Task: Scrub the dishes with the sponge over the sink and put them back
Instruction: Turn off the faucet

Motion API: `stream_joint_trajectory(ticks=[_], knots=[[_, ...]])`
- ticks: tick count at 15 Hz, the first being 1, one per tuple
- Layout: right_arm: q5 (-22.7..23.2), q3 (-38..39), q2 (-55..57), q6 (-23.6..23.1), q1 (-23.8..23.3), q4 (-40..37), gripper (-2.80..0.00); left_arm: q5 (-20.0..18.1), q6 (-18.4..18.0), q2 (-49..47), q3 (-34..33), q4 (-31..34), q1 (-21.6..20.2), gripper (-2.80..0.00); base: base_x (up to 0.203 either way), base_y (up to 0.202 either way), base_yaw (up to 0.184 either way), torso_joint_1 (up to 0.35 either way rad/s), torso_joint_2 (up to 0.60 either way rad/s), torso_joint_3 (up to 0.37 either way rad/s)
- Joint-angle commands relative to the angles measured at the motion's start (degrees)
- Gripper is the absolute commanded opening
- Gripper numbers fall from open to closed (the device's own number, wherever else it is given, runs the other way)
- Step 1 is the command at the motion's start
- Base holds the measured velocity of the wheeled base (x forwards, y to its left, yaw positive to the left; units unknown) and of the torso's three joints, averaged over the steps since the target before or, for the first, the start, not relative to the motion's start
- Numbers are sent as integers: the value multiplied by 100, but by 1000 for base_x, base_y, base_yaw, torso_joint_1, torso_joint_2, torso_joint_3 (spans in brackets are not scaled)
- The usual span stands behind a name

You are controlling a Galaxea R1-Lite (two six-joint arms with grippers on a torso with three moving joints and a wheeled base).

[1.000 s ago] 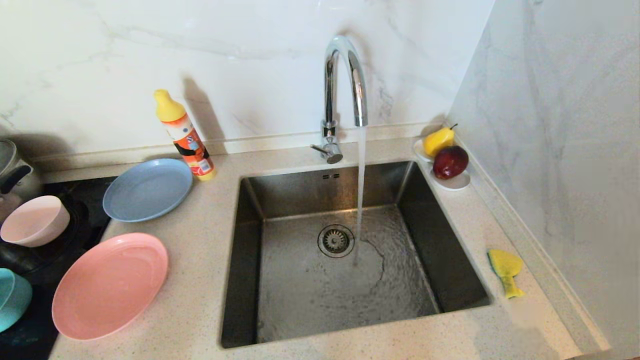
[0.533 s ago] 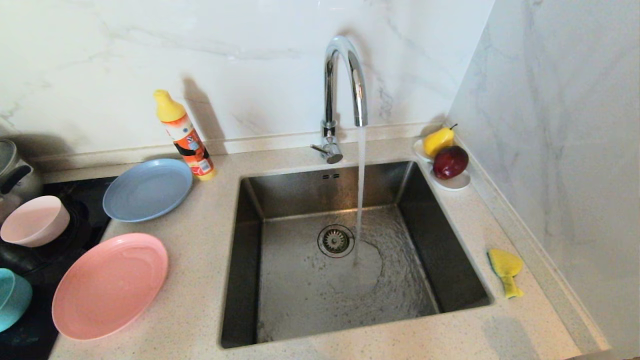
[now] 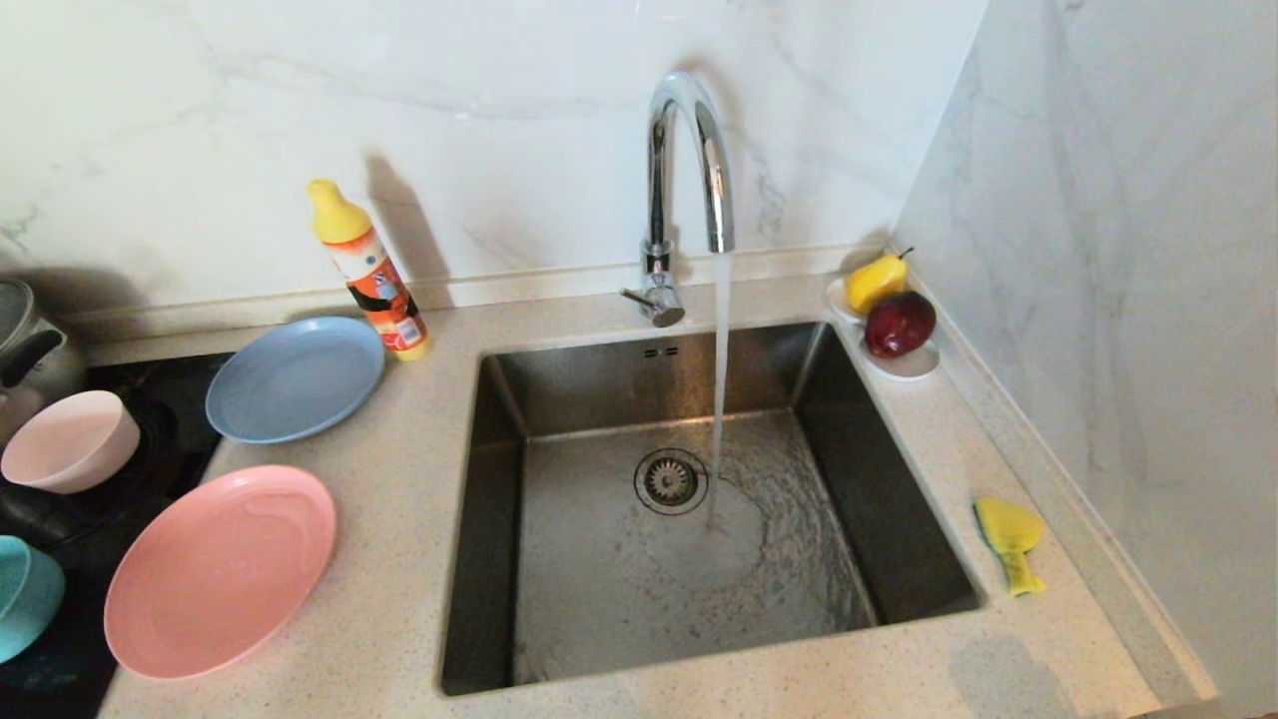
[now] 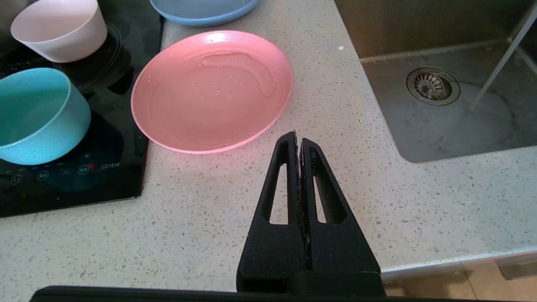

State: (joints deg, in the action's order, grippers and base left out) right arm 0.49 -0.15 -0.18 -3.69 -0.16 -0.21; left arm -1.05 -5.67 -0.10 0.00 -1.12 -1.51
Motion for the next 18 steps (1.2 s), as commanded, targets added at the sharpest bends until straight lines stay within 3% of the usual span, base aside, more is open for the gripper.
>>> stream_joint_trajectory(ticks=[1,18], knots=[[8,15,18,56,-2,11,-280,-1,-4,1,-97,-2,2,-280,0,0,0,0,0,0],[-32,15,18,185,-2,12,-280,-2,-11,1,-84,42,-7,-280,0,0,0,0,0,0]])
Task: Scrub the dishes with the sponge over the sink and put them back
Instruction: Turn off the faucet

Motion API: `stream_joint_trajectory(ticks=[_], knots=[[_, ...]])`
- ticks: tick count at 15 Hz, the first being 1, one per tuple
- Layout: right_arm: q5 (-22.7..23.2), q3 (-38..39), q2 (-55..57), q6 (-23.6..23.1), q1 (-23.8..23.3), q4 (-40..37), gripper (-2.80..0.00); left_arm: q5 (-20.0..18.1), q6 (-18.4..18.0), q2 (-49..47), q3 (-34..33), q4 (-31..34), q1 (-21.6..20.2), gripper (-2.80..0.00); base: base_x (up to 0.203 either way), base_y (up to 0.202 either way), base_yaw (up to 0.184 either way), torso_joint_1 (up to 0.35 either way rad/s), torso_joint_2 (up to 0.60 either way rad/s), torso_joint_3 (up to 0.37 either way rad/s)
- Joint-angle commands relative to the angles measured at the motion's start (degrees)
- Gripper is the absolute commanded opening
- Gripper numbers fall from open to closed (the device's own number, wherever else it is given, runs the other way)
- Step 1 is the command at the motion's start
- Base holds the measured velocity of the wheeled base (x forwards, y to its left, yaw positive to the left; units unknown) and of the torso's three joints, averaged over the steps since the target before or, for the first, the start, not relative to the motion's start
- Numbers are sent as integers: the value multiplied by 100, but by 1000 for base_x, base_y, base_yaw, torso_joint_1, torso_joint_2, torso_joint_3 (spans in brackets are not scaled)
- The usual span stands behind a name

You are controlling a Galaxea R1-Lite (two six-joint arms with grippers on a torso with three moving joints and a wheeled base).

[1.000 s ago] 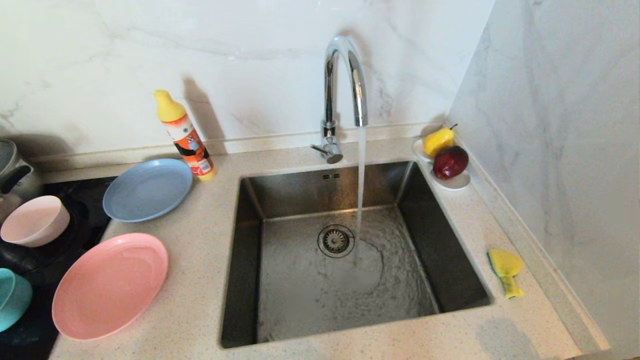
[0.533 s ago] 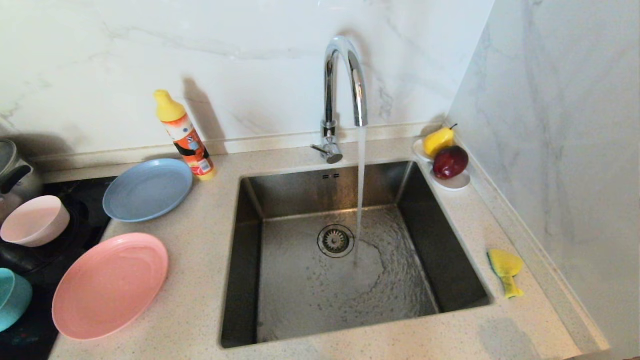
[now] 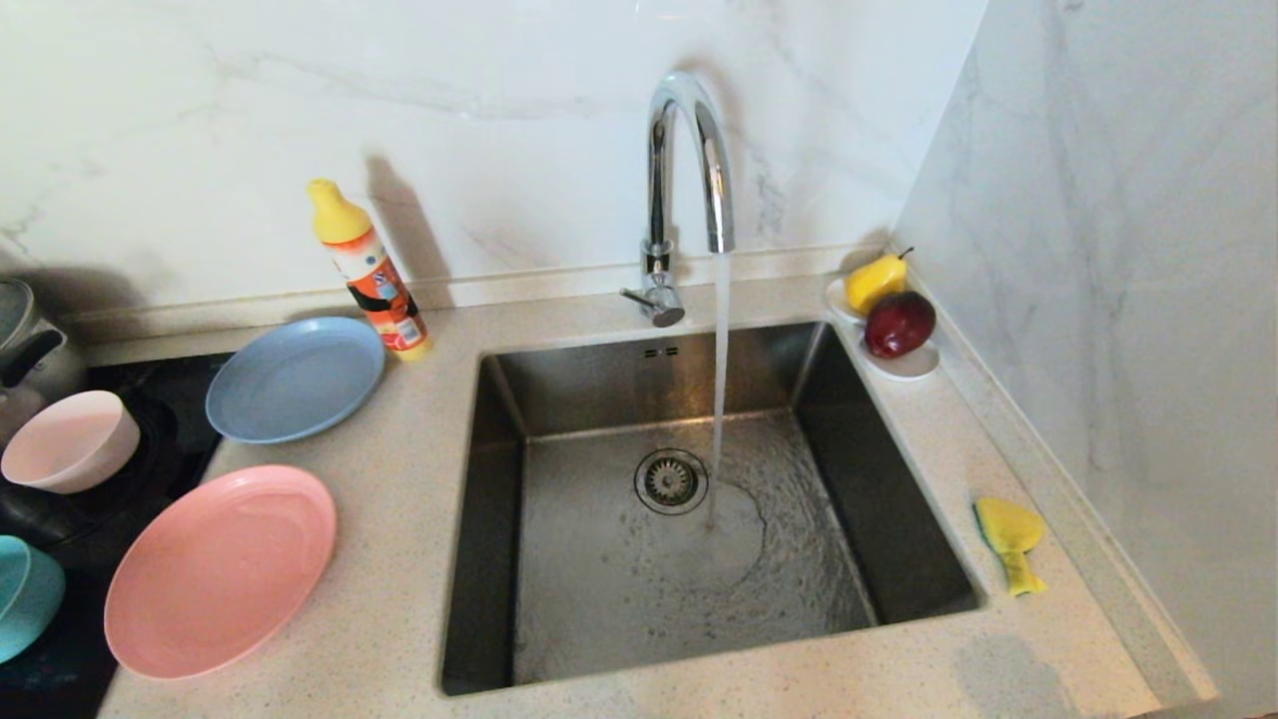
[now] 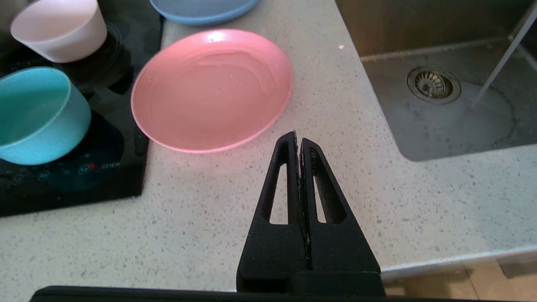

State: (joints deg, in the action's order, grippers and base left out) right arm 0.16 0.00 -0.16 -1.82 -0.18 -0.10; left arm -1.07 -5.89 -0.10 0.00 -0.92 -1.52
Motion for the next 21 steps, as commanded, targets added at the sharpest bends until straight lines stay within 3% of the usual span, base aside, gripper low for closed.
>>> stream_joint_trajectory(ticks=[1,4,7,11,12,14,17,21], knots=[[2,0,16,-3,1,1,-280,-35,8,-2,43,33,-6,-280,0,0,0,0,0,0],[2,0,16,-3,1,1,-280,-558,51,-512,1262,250,-6,-280,0,0,0,0,0,0],[2,0,16,-3,1,1,-280,-1338,518,-2190,2725,366,-6,-280,0,0,0,0,0,0],[2,0,16,-3,1,1,-280,-2996,1171,-4865,4611,380,41,-280,0,0,0,0,0,0],[2,0,16,-3,1,1,-280,-3491,1345,-5430,4941,344,108,-280,0,0,0,0,0,0],[2,0,16,-3,9,1,-280,-4091,1615,-6436,5274,-8,274,-280,0,0,0,0,0,0],[2,0,16,-3,1,1,-280,-4438,2043,-7843,5501,-1222,554,-280,0,0,0,0,0,0],[2,0,16,-3,1,1,-280,-4539,2588,-9335,5641,-2705,1121,-280,0,0,0,0,0,0]])
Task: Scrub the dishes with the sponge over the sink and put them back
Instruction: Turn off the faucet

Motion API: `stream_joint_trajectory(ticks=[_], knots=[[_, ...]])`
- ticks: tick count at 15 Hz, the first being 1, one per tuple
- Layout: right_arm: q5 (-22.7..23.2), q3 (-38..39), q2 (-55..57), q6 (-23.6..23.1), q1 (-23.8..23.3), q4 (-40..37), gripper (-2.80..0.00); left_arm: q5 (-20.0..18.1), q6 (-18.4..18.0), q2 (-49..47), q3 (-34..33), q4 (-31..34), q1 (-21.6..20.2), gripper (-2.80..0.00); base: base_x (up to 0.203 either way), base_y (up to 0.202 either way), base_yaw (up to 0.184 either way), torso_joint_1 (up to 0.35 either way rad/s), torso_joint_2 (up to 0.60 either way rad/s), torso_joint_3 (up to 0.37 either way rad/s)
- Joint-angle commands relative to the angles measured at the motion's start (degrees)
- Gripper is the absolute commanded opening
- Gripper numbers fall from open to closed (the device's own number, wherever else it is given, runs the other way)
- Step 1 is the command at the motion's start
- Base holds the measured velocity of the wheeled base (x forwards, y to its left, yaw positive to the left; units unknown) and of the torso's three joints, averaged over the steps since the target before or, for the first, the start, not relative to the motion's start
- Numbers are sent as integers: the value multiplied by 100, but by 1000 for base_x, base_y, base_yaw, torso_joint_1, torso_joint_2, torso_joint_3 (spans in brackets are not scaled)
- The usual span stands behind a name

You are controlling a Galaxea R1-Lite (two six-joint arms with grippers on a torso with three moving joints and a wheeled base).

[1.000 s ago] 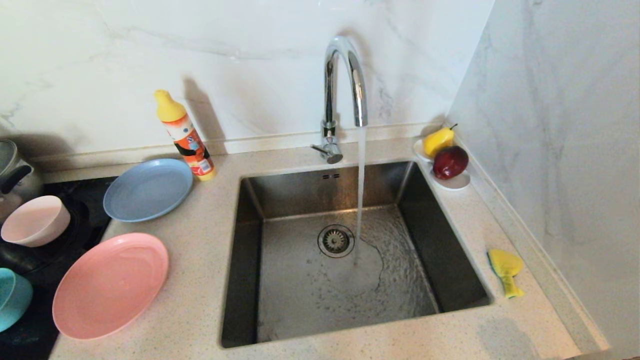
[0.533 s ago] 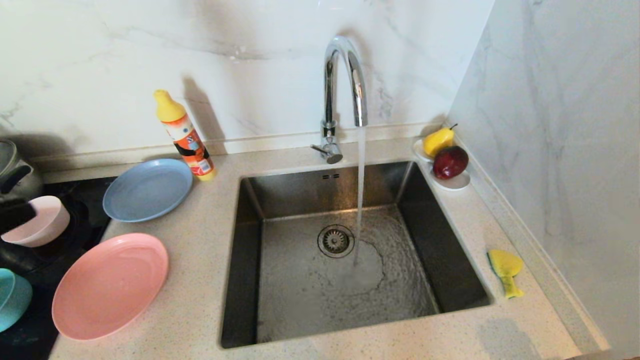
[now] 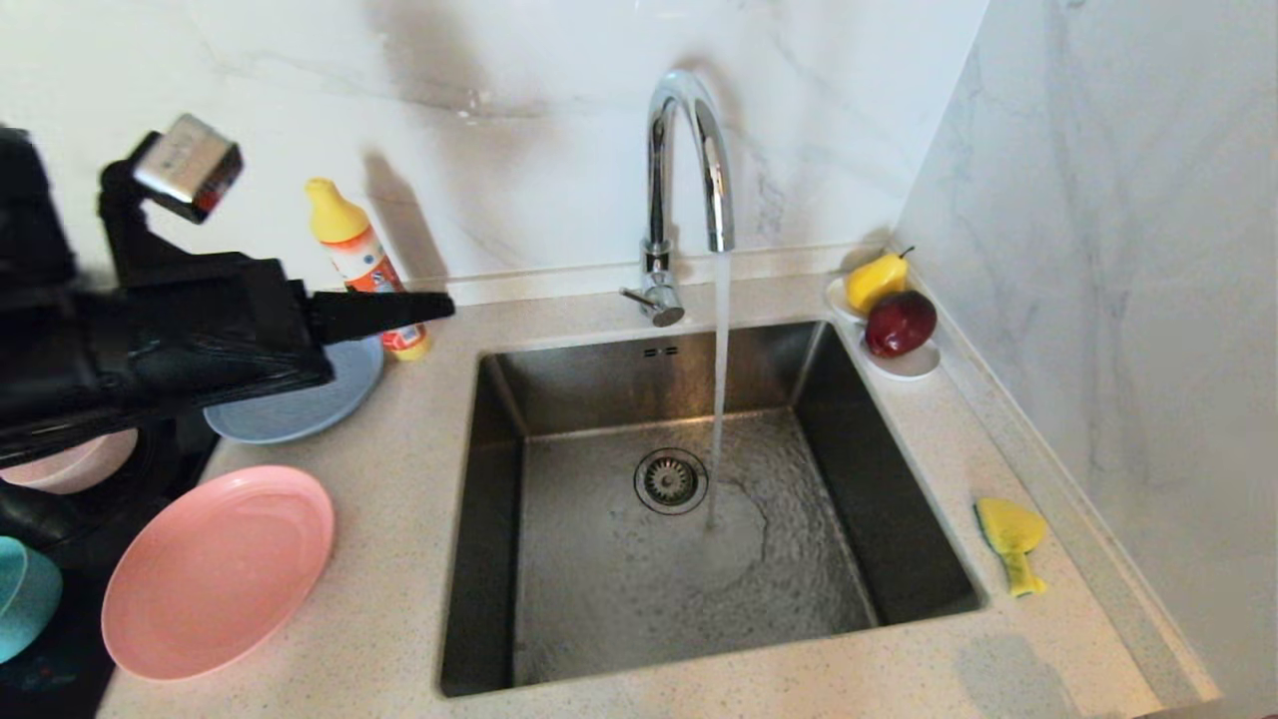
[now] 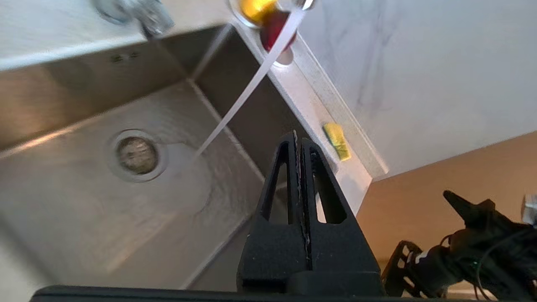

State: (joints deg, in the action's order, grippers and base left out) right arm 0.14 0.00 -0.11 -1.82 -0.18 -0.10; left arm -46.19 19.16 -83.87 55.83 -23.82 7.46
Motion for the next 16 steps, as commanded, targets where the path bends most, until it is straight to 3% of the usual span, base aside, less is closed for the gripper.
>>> stream_joint_trajectory(ticks=[1,6,9,12,16], knots=[[4,0,11,-3,1,1,-280,-1,141,-1260,98,-662,361,-280,0,0,0,0,0,0],[4,0,11,-3,7,1,-280,300,337,-2582,436,-1925,799,-280,0,0,0,0,0,0],[4,0,11,-3,1,1,-280,544,427,-3240,749,-2210,904,-280,0,0,0,0,0,0],[4,0,11,-3,1,1,-280,585,1103,-3572,1210,-2552,910,-280,0,0,0,0,0,0],[4,0,11,-3,1,1,-280,593,1211,-3989,1787,-2521,987,-280,0,0,0,0,0,0]])
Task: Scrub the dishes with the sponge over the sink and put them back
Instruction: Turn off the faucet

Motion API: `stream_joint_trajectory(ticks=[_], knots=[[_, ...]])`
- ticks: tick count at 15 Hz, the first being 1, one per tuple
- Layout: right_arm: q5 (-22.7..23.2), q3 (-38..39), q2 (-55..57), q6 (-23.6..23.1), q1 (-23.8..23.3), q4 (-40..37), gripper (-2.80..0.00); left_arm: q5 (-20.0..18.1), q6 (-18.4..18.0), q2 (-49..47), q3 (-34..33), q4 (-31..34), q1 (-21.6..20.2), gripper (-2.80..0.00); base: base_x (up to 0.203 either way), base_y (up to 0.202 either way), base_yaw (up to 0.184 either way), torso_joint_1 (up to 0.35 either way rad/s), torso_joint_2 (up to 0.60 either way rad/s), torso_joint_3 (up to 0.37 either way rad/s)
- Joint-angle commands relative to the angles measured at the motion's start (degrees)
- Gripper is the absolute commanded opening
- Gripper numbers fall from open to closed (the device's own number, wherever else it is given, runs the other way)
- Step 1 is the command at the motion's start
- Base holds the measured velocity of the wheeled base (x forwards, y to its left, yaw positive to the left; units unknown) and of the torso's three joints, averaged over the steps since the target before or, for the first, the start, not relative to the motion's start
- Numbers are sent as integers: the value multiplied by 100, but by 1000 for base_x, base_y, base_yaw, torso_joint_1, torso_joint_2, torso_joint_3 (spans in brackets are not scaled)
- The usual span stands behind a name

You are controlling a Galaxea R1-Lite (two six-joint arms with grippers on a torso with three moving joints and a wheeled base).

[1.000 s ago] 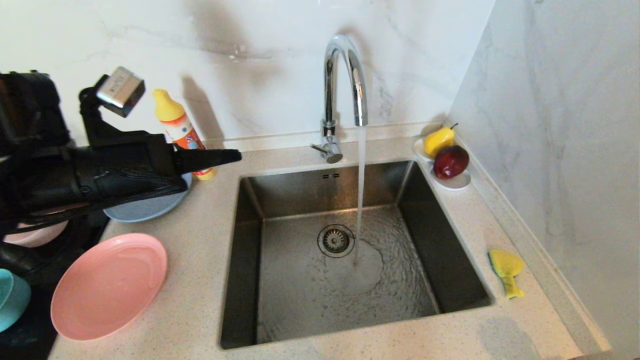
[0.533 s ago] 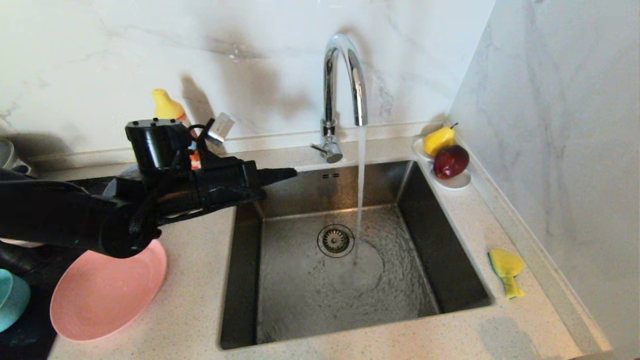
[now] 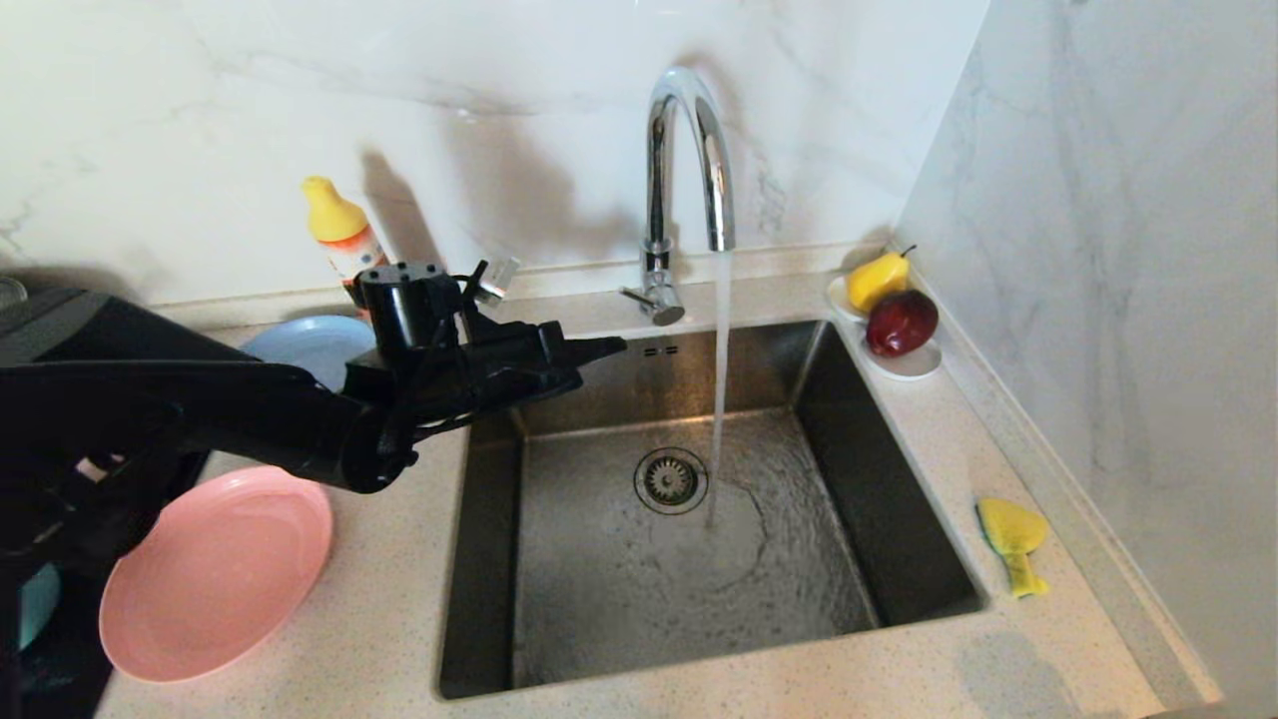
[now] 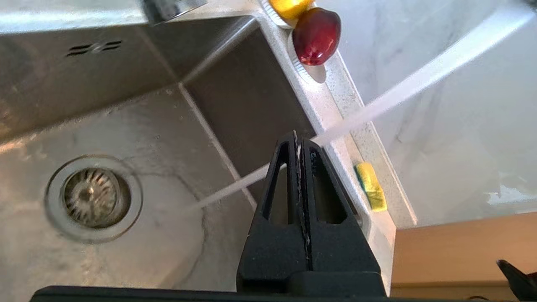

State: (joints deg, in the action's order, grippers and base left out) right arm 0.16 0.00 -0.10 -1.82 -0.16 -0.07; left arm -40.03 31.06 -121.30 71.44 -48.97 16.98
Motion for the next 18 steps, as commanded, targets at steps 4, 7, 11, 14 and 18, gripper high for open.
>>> stream_joint_trajectory(ticks=[4,7,11,14,18], knots=[[2,0,10,-3,-2,-1,-280,169,27,-654,788,-8,192,-280,0,0,0,0,0,0],[2,0,10,-3,-1,-1,-280,558,63,-1046,1595,37,275,-280,0,0,0,0,0,0],[2,0,10,-3,-2,-1,-280,740,436,-1271,2070,10,289,-280,0,0,0,0,0,0],[2,0,10,-3,-2,-1,-280,1072,478,-1620,2576,7,286,-280,0,0,0,0,0,0],[2,0,10,-3,-2,-1,-280,1224,822,-1898,3215,39,245,-280,0,0,0,0,0,0]])
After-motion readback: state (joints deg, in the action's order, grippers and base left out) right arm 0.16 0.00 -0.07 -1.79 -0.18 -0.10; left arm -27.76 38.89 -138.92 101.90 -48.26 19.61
